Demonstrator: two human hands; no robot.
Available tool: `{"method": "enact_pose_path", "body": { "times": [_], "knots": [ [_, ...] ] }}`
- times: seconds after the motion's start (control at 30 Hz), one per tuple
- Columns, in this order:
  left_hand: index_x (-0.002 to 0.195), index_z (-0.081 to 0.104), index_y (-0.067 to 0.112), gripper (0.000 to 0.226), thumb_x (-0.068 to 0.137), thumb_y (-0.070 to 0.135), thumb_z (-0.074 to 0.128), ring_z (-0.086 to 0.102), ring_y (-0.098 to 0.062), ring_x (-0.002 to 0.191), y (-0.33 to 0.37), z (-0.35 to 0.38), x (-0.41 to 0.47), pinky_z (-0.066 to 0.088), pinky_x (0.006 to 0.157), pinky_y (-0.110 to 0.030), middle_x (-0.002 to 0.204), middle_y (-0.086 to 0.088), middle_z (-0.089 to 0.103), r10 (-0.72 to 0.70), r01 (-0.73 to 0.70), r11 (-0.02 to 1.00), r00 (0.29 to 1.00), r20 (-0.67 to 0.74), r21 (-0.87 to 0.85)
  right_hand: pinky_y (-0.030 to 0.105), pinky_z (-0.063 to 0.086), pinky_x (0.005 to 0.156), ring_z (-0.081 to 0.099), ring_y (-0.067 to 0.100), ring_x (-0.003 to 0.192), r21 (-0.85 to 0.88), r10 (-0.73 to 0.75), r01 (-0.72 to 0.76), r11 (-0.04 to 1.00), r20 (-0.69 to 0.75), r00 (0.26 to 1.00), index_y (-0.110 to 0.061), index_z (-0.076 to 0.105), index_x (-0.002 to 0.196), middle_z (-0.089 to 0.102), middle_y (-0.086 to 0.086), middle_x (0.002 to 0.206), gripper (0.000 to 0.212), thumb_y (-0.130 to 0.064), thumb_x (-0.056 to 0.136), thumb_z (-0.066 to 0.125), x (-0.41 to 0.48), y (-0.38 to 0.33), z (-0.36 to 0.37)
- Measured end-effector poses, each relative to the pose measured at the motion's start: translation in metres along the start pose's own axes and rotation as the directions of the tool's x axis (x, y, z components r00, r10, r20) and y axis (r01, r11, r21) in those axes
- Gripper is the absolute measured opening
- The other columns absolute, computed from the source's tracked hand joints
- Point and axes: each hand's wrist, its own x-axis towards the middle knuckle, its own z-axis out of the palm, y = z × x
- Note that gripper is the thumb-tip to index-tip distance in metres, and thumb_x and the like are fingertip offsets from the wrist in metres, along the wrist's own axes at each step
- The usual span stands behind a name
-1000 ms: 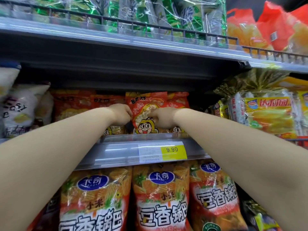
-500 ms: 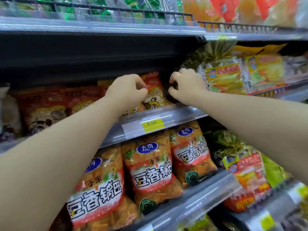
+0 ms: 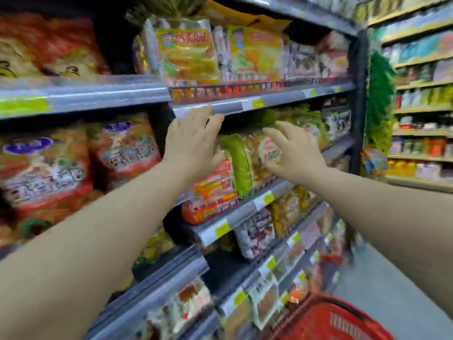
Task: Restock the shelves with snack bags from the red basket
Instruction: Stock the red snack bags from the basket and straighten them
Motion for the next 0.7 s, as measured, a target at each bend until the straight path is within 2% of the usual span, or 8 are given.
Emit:
{"method": "enact_pose_path", "body": {
  "times": [0.17,0.27,0.37,0.57,0.7],
  "knots": [
    [0.146,0.025,0.02,0.079,0.08,0.049,0.058,0.032,-0.03,0.133,0.11,0.074,-0.052,0.031,0.102,-0.043,0.155,-0.01,0.021,-0.088,0.108,0.993,0.949,0.301,-0.048,0.053,0.038,0.096,0.039,0.033,0.128,-0.053,0.038,-0.027,0.998,0.206,0.978,-0.023,0.042,0.139,0.039,0.012,0.145,0.067,-0.043,0.079,0.065,-0.102,0.089,0.014],
    [0.147,0.022,0.02,0.081,0.081,0.05,0.059,0.026,-0.03,0.138,0.165,0.11,-0.095,0.03,0.105,-0.045,0.156,-0.011,0.015,-0.116,0.19,0.976,0.866,0.487,-0.105,0.053,0.044,0.089,0.045,0.035,0.123,-0.04,0.083,-0.074,0.996,0.302,0.95,-0.022,0.048,0.135,0.044,0.013,0.139,0.067,-0.04,0.074,0.067,-0.159,0.123,0.027],
    [0.148,0.02,0.021,0.081,0.083,0.054,0.056,0.027,-0.028,0.138,0.21,0.141,-0.139,0.031,0.106,-0.045,0.156,-0.009,0.015,-0.131,0.25,0.963,0.765,0.631,-0.103,0.051,0.04,0.094,0.042,0.033,0.126,-0.033,0.145,-0.144,0.989,0.404,0.903,-0.022,0.046,0.137,0.042,0.011,0.141,0.067,-0.038,0.075,0.066,-0.213,0.148,0.047],
    [0.146,0.02,0.02,0.084,0.078,0.049,0.06,0.031,-0.028,0.134,0.266,0.205,-0.212,0.034,0.105,-0.045,0.151,-0.007,0.021,-0.116,0.303,0.95,0.555,0.824,-0.07,0.051,0.032,0.101,0.032,0.03,0.132,-0.093,0.27,-0.272,0.958,0.612,0.743,-0.023,0.039,0.14,0.035,0.009,0.146,0.074,-0.042,0.075,0.067,-0.294,0.182,0.098],
    [0.149,0.013,0.02,0.09,0.08,0.053,0.06,0.021,-0.029,0.14,0.292,0.252,-0.246,0.024,0.11,-0.048,0.156,-0.008,0.01,-0.103,0.342,0.939,0.391,0.914,-0.04,0.048,0.031,0.104,0.031,0.028,0.134,-0.148,0.334,-0.335,0.931,0.717,0.612,-0.026,0.035,0.142,0.032,0.007,0.148,0.075,-0.044,0.076,0.066,-0.33,0.2,0.137]
  ]
}}
